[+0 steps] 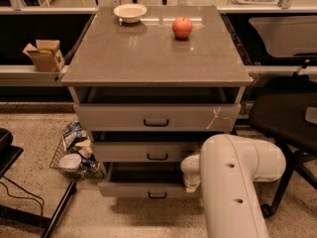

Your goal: Open bottom drawer

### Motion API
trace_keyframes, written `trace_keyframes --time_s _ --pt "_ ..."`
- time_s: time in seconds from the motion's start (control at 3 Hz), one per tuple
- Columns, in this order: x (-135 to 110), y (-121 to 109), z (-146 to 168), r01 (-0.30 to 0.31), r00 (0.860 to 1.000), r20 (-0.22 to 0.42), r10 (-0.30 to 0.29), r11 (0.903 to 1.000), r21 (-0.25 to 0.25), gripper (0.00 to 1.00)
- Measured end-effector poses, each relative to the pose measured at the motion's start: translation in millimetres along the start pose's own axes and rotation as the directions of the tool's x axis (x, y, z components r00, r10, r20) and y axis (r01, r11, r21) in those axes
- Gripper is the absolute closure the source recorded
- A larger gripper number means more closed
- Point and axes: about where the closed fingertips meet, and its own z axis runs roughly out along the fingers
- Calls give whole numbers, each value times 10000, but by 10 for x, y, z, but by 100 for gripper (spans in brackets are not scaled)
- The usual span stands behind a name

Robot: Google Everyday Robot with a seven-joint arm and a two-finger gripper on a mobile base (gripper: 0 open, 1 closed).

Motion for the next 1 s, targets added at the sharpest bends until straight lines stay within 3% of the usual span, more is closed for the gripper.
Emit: trace_keyframes --time_s 0.67,1.0 --pt "113 346 -15 -386 9992 48 389 9979 -518 100" --pt "87 344 -24 -387 9992 48 390 9979 -519 100"
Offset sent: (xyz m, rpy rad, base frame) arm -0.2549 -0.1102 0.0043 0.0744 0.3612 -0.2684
